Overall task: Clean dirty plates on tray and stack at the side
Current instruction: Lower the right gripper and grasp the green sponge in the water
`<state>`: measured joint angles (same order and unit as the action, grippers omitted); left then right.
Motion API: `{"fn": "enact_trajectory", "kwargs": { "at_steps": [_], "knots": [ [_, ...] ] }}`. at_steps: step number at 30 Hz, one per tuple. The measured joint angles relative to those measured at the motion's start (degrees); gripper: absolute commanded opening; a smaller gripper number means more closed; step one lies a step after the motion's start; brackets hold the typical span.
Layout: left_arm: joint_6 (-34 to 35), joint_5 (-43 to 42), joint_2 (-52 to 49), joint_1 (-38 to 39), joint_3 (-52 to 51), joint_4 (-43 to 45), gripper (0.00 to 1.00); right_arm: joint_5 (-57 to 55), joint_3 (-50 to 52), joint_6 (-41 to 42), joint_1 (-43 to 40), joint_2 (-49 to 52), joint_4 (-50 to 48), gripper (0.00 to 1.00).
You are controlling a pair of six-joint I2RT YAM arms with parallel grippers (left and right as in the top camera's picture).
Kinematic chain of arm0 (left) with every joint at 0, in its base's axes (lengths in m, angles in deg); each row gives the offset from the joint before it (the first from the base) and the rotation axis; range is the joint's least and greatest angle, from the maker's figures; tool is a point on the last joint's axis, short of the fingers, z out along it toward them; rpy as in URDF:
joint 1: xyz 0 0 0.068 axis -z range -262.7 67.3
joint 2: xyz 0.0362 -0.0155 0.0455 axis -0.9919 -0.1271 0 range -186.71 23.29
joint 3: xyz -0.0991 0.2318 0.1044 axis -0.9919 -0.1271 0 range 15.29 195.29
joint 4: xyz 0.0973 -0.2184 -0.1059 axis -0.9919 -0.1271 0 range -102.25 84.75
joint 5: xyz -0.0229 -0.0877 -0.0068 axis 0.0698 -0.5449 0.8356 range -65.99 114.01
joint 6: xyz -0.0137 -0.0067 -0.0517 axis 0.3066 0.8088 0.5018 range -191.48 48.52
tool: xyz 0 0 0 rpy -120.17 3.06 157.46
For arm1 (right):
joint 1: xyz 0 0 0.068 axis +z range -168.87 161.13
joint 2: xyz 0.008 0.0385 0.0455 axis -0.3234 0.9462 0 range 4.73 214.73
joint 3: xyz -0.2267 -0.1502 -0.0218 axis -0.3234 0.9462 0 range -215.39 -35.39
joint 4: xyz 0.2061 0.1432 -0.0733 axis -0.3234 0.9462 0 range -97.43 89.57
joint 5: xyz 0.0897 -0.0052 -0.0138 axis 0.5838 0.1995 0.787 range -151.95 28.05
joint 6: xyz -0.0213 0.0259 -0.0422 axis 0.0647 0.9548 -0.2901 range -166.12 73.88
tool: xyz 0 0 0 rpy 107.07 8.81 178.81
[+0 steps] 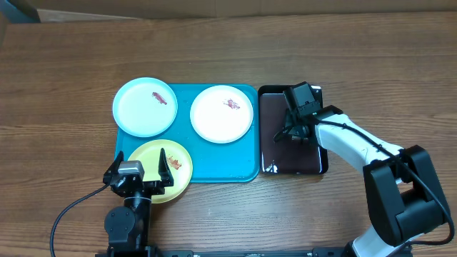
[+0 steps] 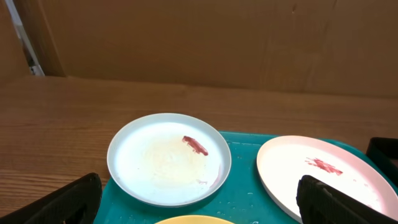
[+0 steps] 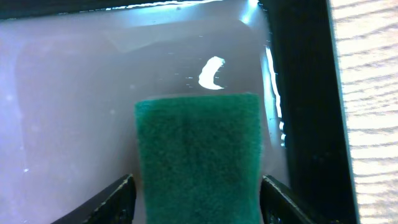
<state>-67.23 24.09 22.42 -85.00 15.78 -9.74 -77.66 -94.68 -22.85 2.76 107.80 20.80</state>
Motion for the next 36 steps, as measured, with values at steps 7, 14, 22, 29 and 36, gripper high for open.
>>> {"fn": "enact_trajectory", "kwargs": {
  "at_steps": [7, 14, 22, 29, 36],
  "knots": [
    [0.0, 0.0, 0.0, 0.0, 0.0, 0.0, 1.00, 0.5, 0.0, -0.8, 0.0, 0.0, 0.0, 0.61],
    [0.0, 0.0, 0.0, 0.0, 0.0, 0.0, 1.00, 0.5, 0.0, -0.9, 0.0, 0.0, 0.1, 0.55],
    [0.0, 0.0, 0.0, 0.0, 0.0, 0.0, 1.00, 0.5, 0.0, -1.0, 0.0, 0.0, 0.0, 0.53],
    [0.0, 0.0, 0.0, 0.0, 0.0, 0.0, 1.00, 0.5, 1.0, -1.3, 0.0, 0.0, -2.3, 0.23],
    [0.0, 0.0, 0.0, 0.0, 0.0, 0.0, 1.00, 0.7, 1.6, -1.1, 0.0, 0.0, -3.7, 0.04]
  ]
}}
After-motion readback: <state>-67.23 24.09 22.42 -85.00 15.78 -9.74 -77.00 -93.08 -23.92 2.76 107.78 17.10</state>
